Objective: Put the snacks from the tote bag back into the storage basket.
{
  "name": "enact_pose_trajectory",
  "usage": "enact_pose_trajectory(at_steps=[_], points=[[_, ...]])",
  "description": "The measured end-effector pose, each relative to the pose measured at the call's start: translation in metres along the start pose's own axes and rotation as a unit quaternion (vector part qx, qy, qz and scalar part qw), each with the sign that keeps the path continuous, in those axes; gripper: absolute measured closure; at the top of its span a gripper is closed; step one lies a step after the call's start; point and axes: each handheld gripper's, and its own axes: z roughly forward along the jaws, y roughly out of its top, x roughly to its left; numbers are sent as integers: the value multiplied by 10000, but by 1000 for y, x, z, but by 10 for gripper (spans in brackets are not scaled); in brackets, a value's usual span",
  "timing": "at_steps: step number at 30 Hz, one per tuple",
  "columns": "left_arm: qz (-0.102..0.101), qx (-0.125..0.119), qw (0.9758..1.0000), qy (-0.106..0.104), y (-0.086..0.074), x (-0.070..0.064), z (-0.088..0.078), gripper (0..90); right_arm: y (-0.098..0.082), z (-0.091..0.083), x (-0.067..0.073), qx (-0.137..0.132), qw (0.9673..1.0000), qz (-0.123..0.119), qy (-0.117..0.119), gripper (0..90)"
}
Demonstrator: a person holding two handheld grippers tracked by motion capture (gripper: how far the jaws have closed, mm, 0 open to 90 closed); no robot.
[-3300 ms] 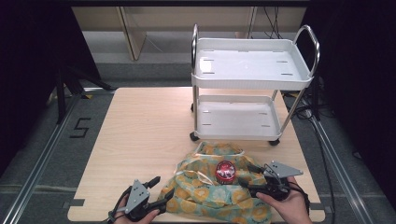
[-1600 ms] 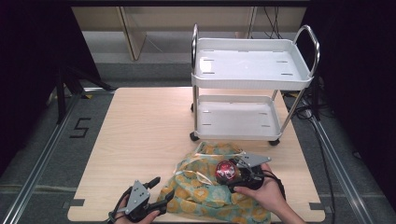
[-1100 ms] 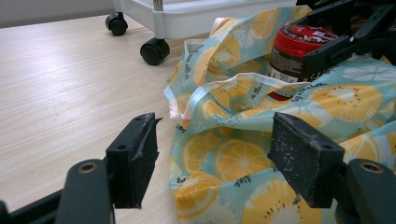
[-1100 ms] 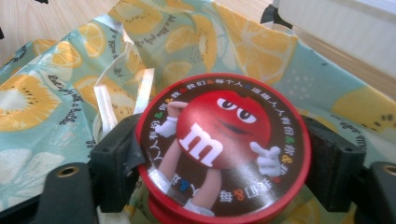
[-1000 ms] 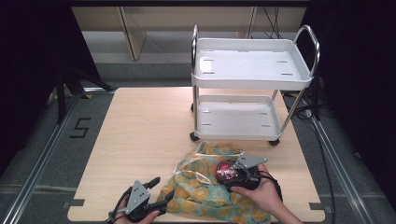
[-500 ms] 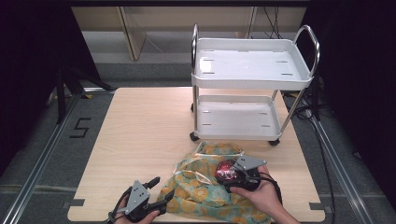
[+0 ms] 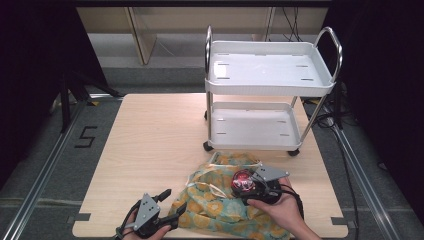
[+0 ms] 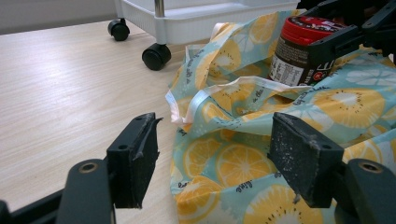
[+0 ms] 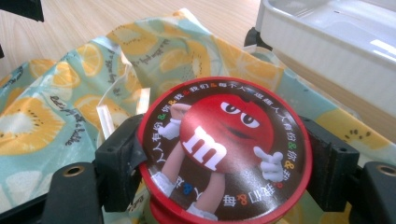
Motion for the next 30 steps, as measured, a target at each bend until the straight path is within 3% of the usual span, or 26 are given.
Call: enact_pose_trajectory(at_steps=[4,6,7,8,11,14,15,21,30], points=[[27,-14,10000,15,0,0,0,322,1,0,0,-15,10000,-24,-9,267],[-47,-12,10000,32,0,0,0,322,3,-2,0,-3,10000,39,13,266],[19,-7,10000,19,0,1,0,323,5,-4,2,-38,9999,95,-36,267],[-13,77,9999,76,0,0,-1,323,5,-4,2,-38,9999,95,-36,267],[-26,-71,10000,16,0,-2,0,323,9,-5,1,-116,9999,-4,-50,267],[-134,-39,9999,34,0,-4,0,323,12,-6,1,-130,9999,7,-60,267],[-43,-72,10000,13,0,-2,1,323,13,-6,2,-121,9999,13,-39,267],[-88,-84,9999,24,0,-3,0,323,16,-5,4,-133,9999,30,57,267],[-57,-84,9999,2,0,-3,1,323,21,-7,5,-131,9998,126,-1,267]])
